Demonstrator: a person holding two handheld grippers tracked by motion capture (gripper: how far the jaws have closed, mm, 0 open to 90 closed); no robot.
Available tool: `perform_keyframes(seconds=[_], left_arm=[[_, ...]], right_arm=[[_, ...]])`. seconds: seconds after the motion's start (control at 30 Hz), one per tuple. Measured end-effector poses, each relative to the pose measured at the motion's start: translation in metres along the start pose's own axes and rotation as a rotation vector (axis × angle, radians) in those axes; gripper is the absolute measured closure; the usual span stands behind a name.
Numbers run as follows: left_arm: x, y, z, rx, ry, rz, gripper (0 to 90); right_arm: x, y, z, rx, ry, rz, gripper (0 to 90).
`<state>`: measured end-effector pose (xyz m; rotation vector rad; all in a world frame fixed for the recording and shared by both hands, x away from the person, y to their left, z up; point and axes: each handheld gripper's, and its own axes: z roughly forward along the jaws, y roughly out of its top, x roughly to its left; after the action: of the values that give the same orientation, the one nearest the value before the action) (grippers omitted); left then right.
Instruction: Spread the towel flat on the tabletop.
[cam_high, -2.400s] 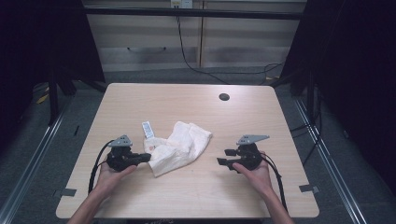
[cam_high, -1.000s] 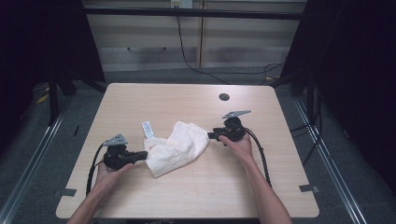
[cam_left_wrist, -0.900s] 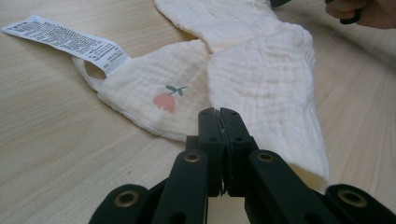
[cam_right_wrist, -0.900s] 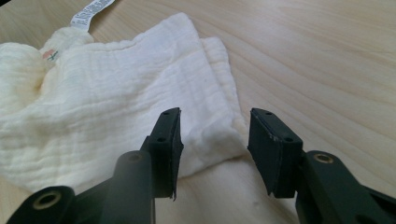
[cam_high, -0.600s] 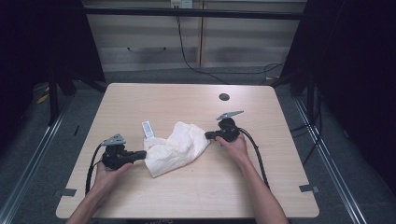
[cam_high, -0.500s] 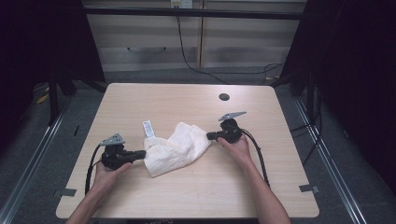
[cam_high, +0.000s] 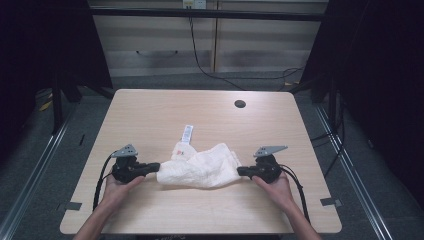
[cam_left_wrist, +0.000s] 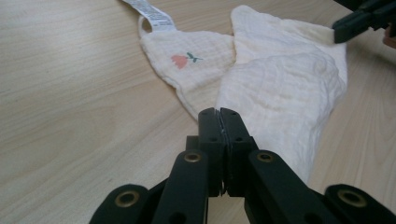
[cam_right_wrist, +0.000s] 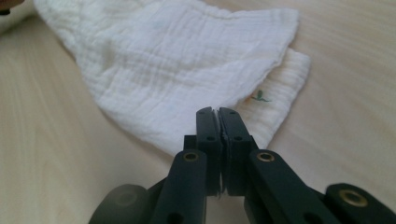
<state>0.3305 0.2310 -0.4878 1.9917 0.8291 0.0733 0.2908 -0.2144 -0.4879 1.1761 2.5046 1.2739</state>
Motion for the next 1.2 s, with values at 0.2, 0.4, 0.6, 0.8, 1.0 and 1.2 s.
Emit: perform_keyframes(seconds=[0.2,0.4,0.6,0.8,1.0,1.2], left_arm=[[-0.006,0.002,0.006,0.014,-0.018,0.014,88.5],[-0.002,0.001,0.010,0.027,-0.018,0.015,88.5],[0.005,0.001,0.010,0.030,-0.003,0.002,88.4],[0.005,0.000,0.010,0.031,-0.005,0.003,88.4],[0.005,-0.001,0.009,0.029,-0.006,0.004,88.2],[0.004,-0.001,0.007,0.017,-0.009,0.002,88.1]], right_arm=[[0.021,-0.024,-0.016,0.045,0.006,-0.012,82.7],[0.013,-0.019,-0.021,-0.010,0.039,-0.014,64.7],[-0.015,0.018,-0.009,-0.046,-0.027,-0.009,58.5],[-0.045,0.040,0.036,-0.007,-0.034,0.052,60.3],[-0.055,0.040,0.056,-0.002,-0.034,0.048,61.6],[-0.049,0.040,0.059,0.012,-0.024,0.008,84.2]])
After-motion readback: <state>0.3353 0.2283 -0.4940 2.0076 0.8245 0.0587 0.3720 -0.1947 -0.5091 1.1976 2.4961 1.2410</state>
